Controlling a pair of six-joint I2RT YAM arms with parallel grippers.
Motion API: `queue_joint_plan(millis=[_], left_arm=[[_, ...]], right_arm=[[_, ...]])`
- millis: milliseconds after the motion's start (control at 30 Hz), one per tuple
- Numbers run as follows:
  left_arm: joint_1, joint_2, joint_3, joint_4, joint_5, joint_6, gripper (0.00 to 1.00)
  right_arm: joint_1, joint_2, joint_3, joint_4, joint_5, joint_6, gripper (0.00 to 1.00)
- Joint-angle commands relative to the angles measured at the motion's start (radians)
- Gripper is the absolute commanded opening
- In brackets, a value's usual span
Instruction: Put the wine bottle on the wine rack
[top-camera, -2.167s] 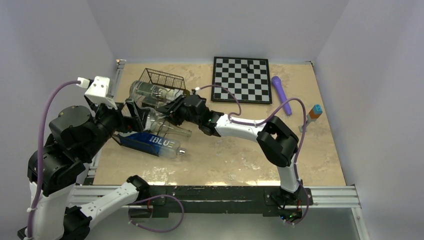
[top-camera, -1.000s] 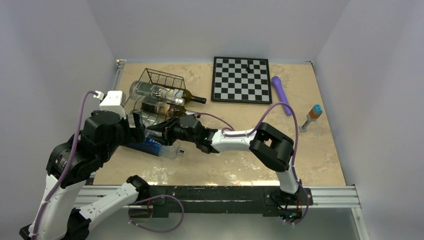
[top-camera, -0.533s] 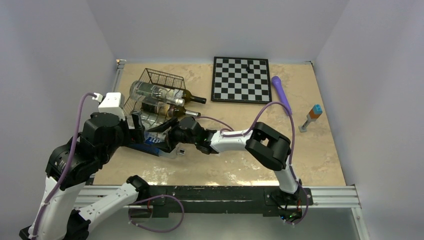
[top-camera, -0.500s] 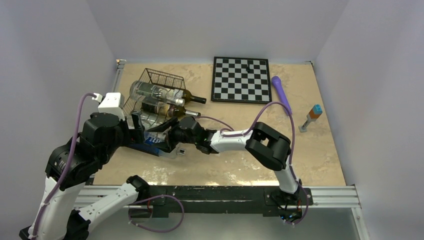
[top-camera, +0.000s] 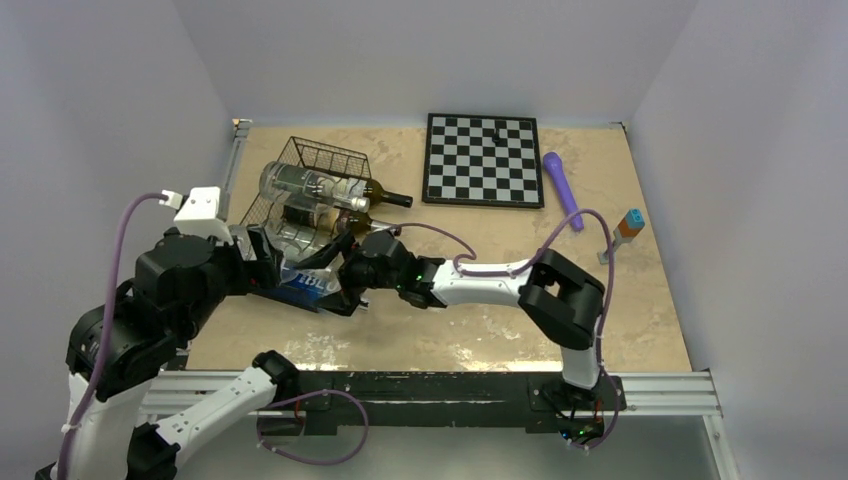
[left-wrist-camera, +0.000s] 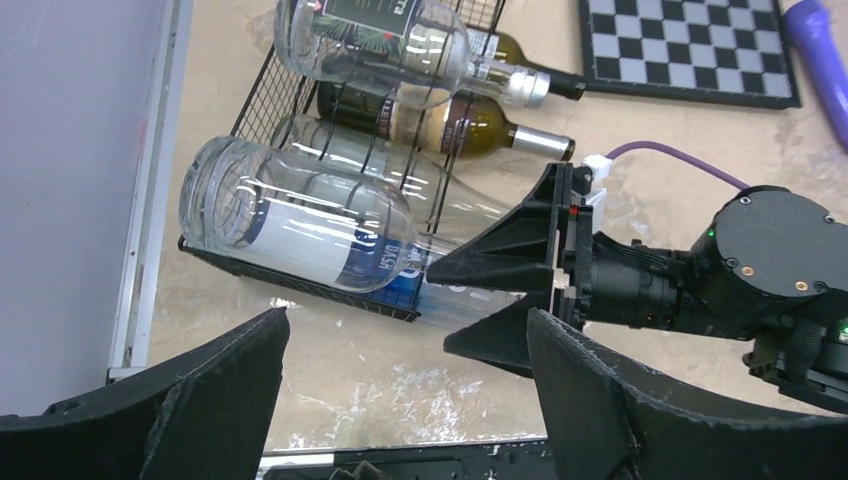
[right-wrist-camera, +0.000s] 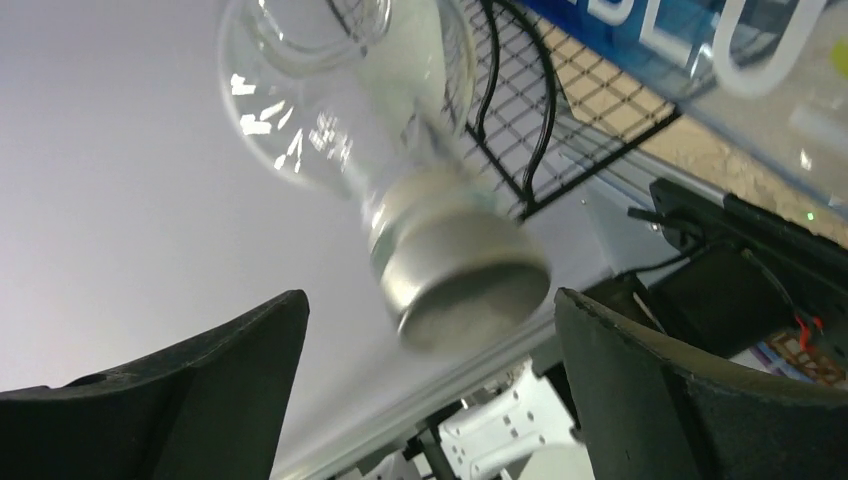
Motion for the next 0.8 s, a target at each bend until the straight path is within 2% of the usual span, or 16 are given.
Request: queue_joint_plan(millis=[0,133,333,500,700,767], left_arm=[[0.005,-0.027,0.059,0.029,0.041,0.027,0.93],[0.004,-0.054,0.066,0.056,0.078,0.05,0.95],[0.004,-0.13,0.012,0.2,0.209,0.104,0.99],[0.005,-0.113,0.037,0.172,0.232,0.092,0.99],[0.006,-0.132,0.04,0.127,0.233,0.007,0.99],[0.006,-0.141,0.045,0.104,0.229,-0.014,0.99]], right_arm=[[-0.009,-0.16,-0.024,-0.154,0.012,-0.166,0.98],[-0.023,-0.301,-0.097,-0.336,0.11,-0.27,0.98],[-0.083,-0.525,-0.105,-0.752,0.27,-0.518,0.98],[-0.185,-0.721,-0.145,-1.057,0.521,-0.76,0.98],[-0.298,-1.029,-0.198,-1.257,0.859,-1.149,0.99],[-0.322,-1.137,-0.2,-1.285,0.912,-1.265,0.99]])
